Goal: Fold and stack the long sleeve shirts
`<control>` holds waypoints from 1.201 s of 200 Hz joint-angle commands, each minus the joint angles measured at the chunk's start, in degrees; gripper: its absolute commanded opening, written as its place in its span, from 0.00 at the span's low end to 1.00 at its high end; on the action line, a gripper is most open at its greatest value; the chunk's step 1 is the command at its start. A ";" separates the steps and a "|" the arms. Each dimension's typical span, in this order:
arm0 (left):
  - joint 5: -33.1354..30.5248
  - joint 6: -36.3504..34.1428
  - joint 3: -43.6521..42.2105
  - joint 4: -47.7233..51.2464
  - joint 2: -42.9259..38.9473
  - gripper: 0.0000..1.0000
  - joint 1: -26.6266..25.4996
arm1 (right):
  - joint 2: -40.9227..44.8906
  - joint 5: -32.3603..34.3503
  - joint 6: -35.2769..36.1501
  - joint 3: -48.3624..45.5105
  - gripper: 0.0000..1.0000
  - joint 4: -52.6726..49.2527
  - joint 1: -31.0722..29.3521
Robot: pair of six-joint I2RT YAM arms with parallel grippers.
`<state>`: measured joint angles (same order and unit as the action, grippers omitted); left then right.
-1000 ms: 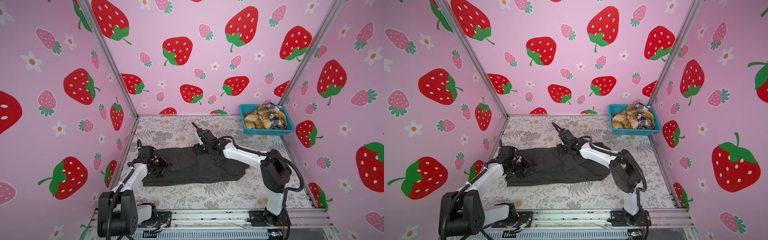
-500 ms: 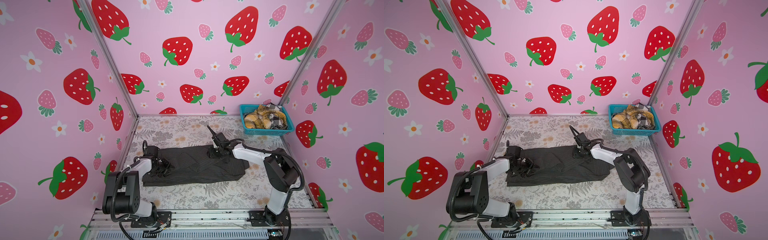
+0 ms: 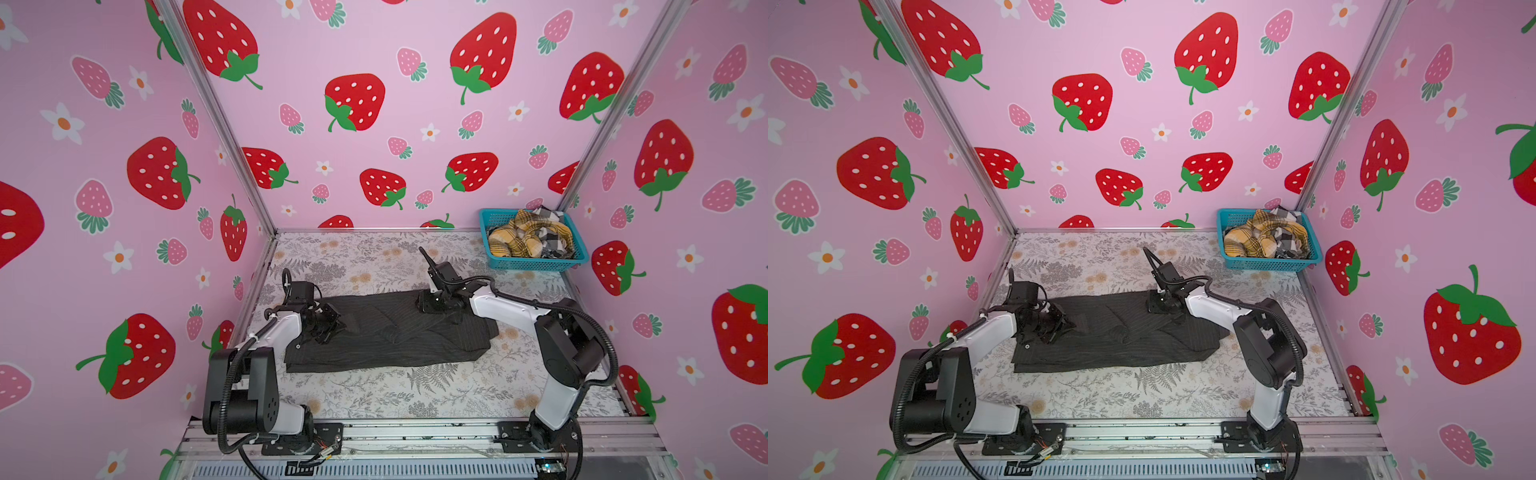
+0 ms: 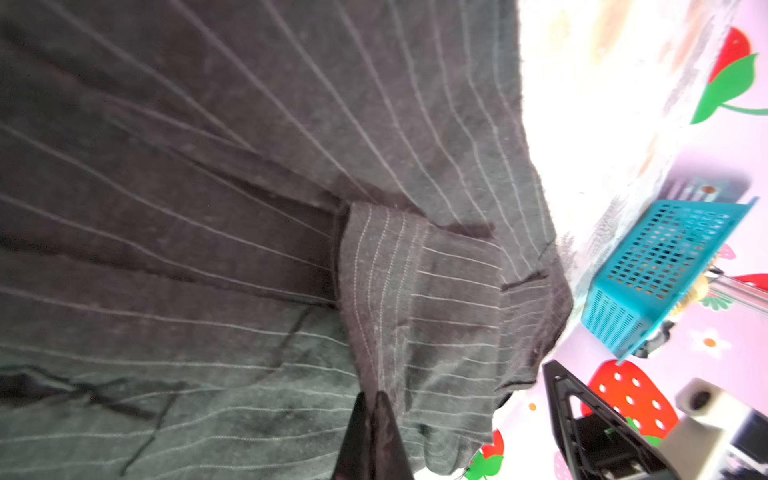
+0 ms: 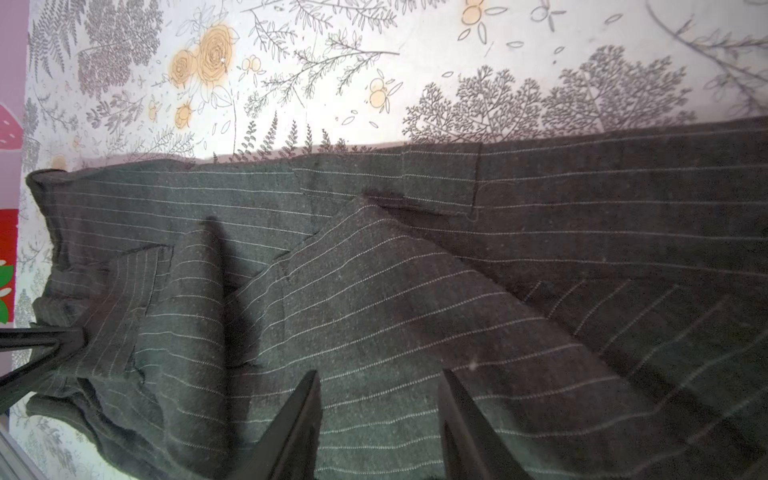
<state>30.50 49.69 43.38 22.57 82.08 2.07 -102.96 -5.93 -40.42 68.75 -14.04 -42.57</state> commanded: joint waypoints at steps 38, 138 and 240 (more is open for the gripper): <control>0.15 -6.11 8.04 8.69 -7.88 0.00 0.16 | 9.74 1.60 -3.49 -3.67 0.59 -3.48 3.14; 3.59 -13.75 12.28 17.31 -21.31 0.00 8.61 | 9.30 -15.99 -17.06 -15.94 0.75 9.09 14.18; 2.69 -10.96 14.07 10.92 -16.20 0.00 9.10 | 0.15 -18.17 -21.28 -13.16 0.15 12.12 17.32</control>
<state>32.60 37.69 54.96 37.06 62.48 10.70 -101.78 -22.90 -60.84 53.23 -2.72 -25.91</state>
